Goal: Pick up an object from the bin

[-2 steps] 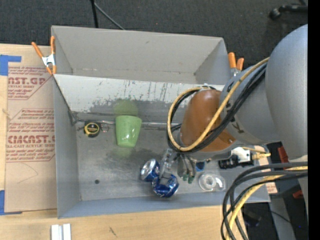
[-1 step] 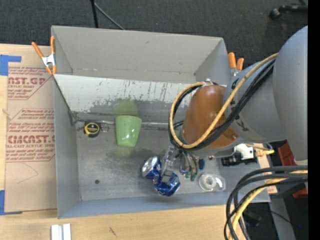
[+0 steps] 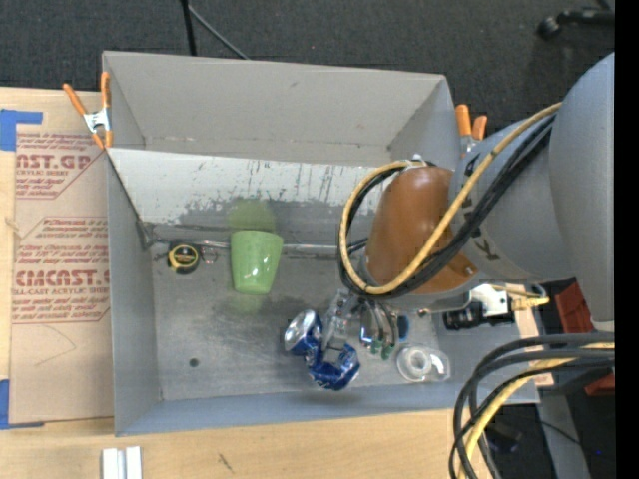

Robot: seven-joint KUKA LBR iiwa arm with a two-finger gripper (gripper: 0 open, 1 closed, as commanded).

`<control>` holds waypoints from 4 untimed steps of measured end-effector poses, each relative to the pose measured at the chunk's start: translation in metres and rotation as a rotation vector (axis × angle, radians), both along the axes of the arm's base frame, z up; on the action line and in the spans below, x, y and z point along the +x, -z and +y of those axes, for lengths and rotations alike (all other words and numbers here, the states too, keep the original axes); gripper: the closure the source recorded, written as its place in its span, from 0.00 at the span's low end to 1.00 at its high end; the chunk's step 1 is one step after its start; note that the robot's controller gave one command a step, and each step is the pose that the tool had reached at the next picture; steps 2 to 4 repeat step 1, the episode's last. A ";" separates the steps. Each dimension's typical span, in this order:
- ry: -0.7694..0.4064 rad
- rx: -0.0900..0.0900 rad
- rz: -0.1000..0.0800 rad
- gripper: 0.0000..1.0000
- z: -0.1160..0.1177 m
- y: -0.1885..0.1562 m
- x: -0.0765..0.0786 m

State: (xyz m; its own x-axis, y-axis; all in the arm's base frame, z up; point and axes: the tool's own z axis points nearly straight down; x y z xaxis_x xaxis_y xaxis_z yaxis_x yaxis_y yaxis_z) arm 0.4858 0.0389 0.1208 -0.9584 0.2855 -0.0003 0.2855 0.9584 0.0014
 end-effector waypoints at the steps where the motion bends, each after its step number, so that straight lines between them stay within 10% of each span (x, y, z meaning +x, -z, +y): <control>1: -0.002 0.000 -0.002 1.00 0.001 -0.034 0.000; 4: -0.002 0.000 -0.002 1.00 0.001 -0.034 0.000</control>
Offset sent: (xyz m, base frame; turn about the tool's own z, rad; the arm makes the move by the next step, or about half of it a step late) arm -0.0001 -0.0002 0.0329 0.0000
